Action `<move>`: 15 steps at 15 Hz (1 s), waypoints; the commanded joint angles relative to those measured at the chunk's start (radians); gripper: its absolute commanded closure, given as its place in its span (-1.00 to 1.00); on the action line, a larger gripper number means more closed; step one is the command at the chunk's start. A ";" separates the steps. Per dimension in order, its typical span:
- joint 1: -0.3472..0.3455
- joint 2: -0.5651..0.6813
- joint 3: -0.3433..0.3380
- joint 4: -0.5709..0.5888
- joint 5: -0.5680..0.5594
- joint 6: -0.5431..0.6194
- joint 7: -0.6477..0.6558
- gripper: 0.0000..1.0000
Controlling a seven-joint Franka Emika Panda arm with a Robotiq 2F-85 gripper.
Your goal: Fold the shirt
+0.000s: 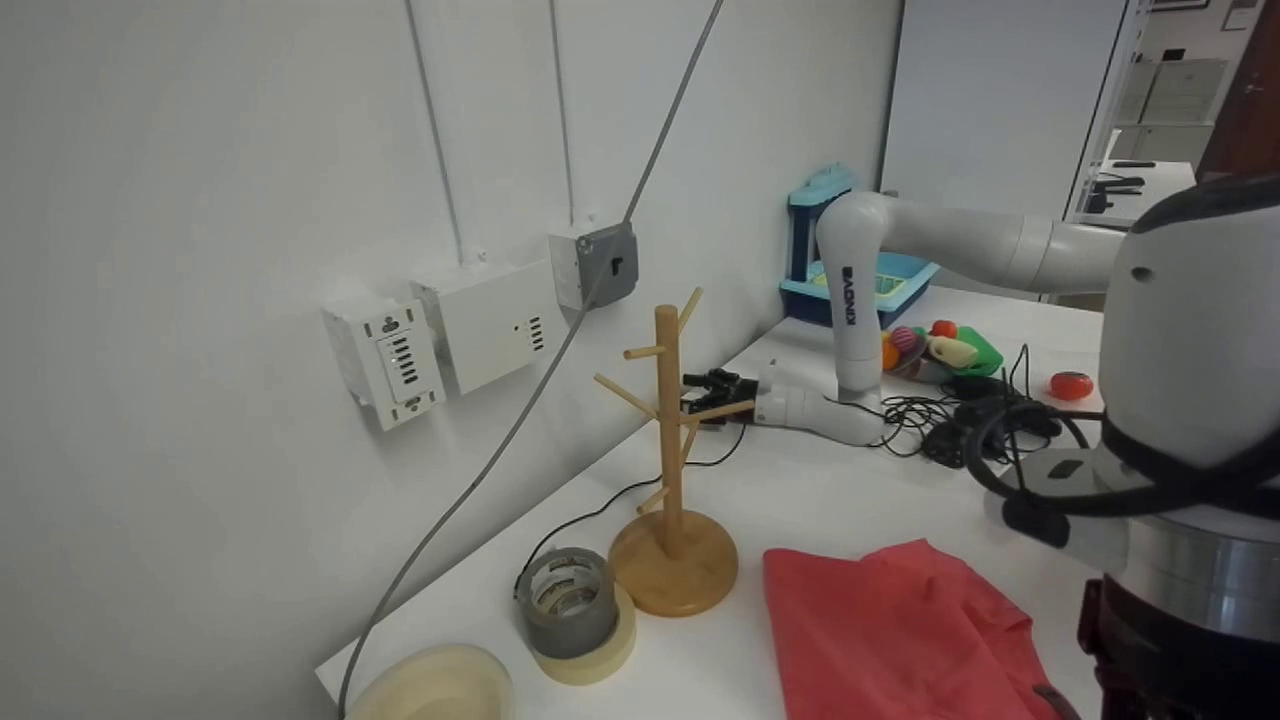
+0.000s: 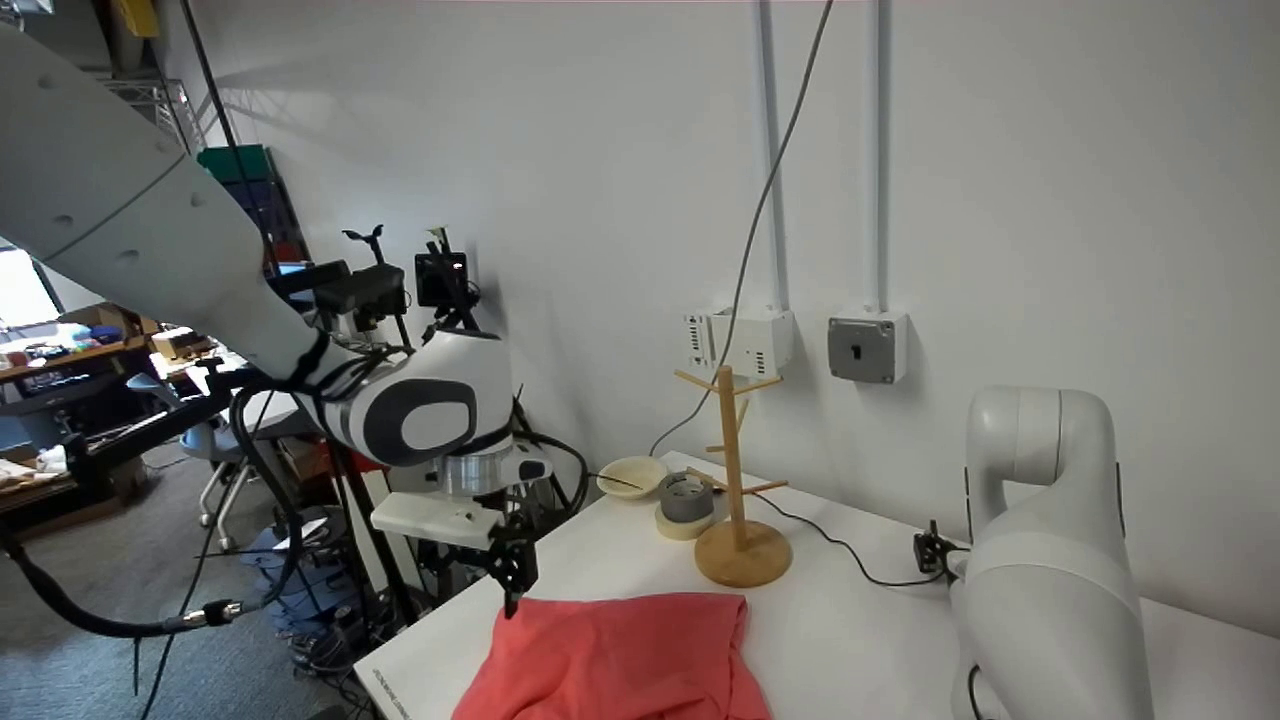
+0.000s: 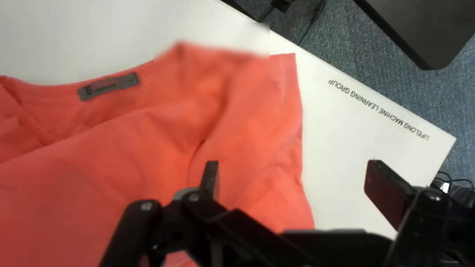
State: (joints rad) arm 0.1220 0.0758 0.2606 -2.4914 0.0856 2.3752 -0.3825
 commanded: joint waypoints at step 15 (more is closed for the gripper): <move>0.012 -0.023 -0.076 -0.079 -0.631 0.345 0.647 -1.00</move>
